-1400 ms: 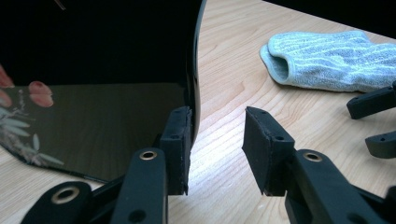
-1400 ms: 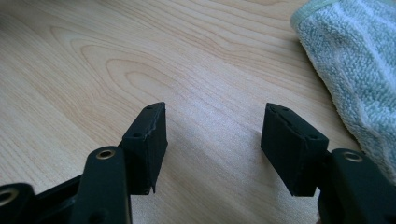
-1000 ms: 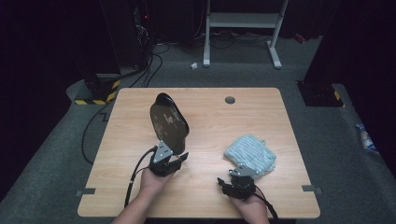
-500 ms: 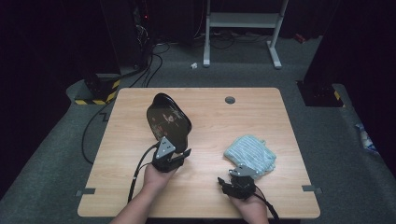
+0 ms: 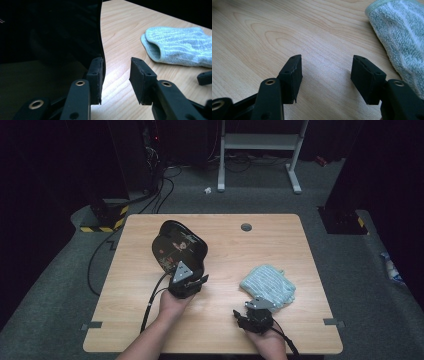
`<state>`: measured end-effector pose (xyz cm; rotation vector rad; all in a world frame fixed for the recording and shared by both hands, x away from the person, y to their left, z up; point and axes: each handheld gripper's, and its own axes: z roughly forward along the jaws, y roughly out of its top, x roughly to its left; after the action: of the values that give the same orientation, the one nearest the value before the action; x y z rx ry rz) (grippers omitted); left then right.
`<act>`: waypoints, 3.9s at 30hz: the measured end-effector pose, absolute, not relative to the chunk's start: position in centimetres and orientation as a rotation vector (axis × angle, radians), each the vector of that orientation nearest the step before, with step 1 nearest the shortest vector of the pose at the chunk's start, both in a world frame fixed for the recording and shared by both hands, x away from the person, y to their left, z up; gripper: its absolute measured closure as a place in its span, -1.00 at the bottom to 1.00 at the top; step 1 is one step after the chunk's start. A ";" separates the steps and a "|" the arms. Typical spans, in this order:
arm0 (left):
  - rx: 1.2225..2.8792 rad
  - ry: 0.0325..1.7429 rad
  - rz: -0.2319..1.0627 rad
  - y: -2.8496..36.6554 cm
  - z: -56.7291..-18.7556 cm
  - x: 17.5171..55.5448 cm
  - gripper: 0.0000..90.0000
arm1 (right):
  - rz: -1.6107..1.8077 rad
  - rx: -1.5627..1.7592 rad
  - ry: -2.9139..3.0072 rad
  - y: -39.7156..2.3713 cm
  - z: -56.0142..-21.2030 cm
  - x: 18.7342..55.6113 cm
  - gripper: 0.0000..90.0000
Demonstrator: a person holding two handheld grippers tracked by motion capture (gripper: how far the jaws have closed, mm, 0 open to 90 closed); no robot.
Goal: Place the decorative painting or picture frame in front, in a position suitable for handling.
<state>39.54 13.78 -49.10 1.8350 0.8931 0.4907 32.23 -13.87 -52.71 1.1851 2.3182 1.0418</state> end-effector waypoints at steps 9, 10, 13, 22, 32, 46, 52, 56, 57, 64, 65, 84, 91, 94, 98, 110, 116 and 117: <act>1.822 0.927 0.481 13.6 -49.2 41.2 0.41 | 1.027 1.171 2.315 -13.8 -52.7 32.2 -0.06; 1.821 0.934 0.476 13.8 -49.2 41.3 0.41 | 1.028 1.174 2.315 -13.8 -52.7 32.2 -0.06; 1.820 0.943 0.476 14.2 -49.1 41.4 0.39 | 1.029 1.172 2.315 -13.8 -52.7 32.2 -0.06; 1.807 0.965 0.525 16.4 -48.5 40.0 0.31 | 1.023 1.170 2.313 -13.7 -52.7 32.2 -0.06; 1.772 1.020 0.604 22.3 -47.7 37.8 0.23 | 1.039 1.186 2.313 -13.9 -52.7 32.2 -0.06; 1.629 1.206 0.654 29.2 -47.9 37.8 0.04 | 1.046 1.190 2.316 -13.9 -52.7 32.2 -0.07; 1.597 1.226 0.601 29.3 -48.6 40.0 -0.14 | 1.056 1.197 2.315 -14.0 -52.7 32.3 -0.07; 1.590 1.223 0.582 29.2 -48.6 41.3 -0.22 | 1.056 1.205 2.312 -14.0 -52.7 32.2 -0.07; 1.573 1.225 0.581 29.2 -48.7 41.5 -0.21 | 1.056 1.204 2.312 -14.0 -52.7 32.2 -0.07; 1.598 1.216 0.538 29.1 -48.9 42.1 -0.18 | 1.051 1.205 2.309 -14.0 -52.7 32.2 -0.07; 1.605 1.207 0.543 29.1 -48.9 42.1 -0.18 | 1.049 1.205 2.307 -14.0 -52.7 32.2 -0.07; 1.646 1.165 0.564 28.7 -48.9 39.2 -0.08 | 1.040 1.176 2.324 -13.8 -52.7 32.1 -0.14; 1.662 1.151 0.586 28.5 -49.0 37.7 -0.05 | 1.056 1.179 2.333 -13.9 -52.7 32.3 -0.19; 1.671 1.150 0.601 28.4 -49.0 37.2 0.02 | 1.046 1.171 2.337 -13.8 -52.7 32.3 -0.22; 1.660 1.161 0.615 28.4 -48.9 37.1 0.01 | 1.041 1.157 2.341 -13.7 -52.7 32.3 -0.23; 1.674 1.140 0.629 27.9 -48.8 38.4 0.03 | 1.035 1.160 2.340 -13.6 -52.7 32.3 -0.23; 1.688 1.115 0.621 28.0 -48.7 37.5 0.15 | 1.027 1.146 2.337 -13.6 -52.7 32.3 -0.23; 1.695 1.108 0.624 27.9 -48.7 37.2 0.16 | 1.028 1.146 2.337 -13.6 -52.7 32.3 -0.23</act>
<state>37.23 27.92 -48.70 1.6954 1.1084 0.6237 32.32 -13.58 -52.74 1.1463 2.3375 1.0276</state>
